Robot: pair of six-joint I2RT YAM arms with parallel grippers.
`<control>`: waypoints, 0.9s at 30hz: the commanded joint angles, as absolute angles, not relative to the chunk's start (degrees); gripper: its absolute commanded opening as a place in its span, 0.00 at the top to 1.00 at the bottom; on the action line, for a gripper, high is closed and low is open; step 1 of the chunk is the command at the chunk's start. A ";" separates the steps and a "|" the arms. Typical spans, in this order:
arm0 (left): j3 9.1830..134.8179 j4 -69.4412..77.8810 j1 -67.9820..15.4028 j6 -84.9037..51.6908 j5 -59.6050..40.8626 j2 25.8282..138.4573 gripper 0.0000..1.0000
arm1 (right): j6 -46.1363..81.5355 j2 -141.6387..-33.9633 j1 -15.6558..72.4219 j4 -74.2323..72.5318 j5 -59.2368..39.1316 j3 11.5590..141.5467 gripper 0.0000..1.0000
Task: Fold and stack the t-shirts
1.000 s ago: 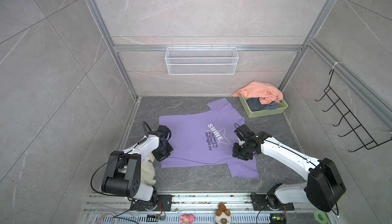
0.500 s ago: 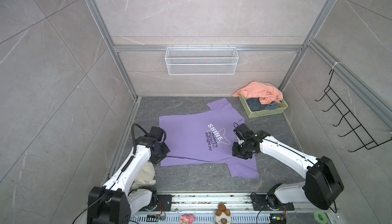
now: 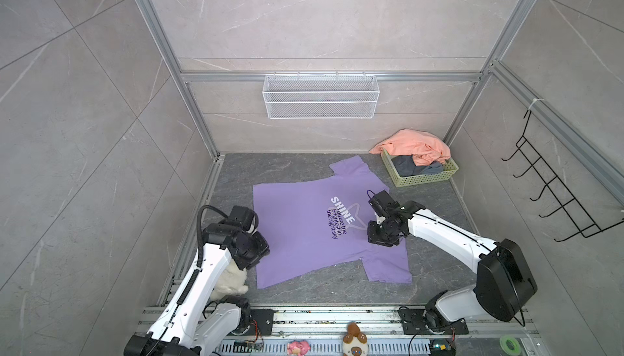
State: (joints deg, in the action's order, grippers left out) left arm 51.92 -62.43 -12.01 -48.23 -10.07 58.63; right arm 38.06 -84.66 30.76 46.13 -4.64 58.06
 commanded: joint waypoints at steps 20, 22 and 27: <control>58.41 -31.26 -12.21 -46.93 -8.18 93.28 0.43 | 36.78 -102.55 18.23 33.06 -7.12 70.37 0.60; 58.80 -31.38 -12.22 -46.63 -8.58 94.68 0.42 | 36.89 -102.34 18.11 34.08 -6.20 69.18 0.60; 56.54 -31.79 -12.15 -45.15 -9.65 94.39 0.42 | 38.67 -95.65 18.11 34.19 -4.88 59.08 0.60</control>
State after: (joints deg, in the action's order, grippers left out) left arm 56.66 -31.57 -12.01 -47.33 -9.17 95.13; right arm 37.06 -99.96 18.24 32.51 -6.17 64.36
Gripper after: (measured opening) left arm 0.582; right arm 0.402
